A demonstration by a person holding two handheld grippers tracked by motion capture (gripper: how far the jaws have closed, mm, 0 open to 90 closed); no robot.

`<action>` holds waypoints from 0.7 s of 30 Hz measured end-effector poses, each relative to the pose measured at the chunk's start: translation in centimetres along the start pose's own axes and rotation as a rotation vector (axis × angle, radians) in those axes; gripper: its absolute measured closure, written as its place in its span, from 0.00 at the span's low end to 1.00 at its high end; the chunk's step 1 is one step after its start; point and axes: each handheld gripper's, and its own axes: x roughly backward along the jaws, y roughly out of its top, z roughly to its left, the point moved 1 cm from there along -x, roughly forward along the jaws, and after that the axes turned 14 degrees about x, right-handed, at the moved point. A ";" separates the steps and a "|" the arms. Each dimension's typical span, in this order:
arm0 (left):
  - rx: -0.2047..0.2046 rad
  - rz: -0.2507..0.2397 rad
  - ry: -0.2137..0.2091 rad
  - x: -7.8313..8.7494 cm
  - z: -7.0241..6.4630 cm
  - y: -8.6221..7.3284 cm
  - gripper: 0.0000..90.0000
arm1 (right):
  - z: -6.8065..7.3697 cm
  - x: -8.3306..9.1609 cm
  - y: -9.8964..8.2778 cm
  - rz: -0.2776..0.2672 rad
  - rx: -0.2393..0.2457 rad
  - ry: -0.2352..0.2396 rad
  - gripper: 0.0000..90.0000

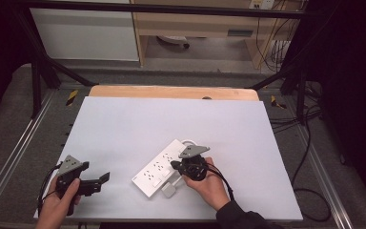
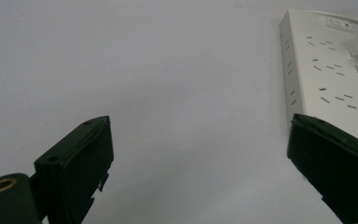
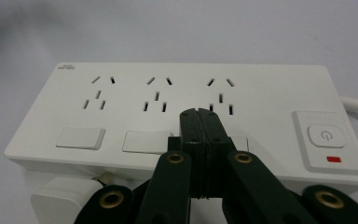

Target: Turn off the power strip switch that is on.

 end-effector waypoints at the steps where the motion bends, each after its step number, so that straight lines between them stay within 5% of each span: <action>1: 0.000 0.000 0.000 0.0 0.0 0.0 0.08 | 0.0 0.0 0.0 0.000 -0.001 -0.001 1.00; 21: -0.001 0.001 0.000 0.0 0.0 0.0 0.08 | 0.0 -0.5 0.0 0.005 -0.010 -0.005 1.00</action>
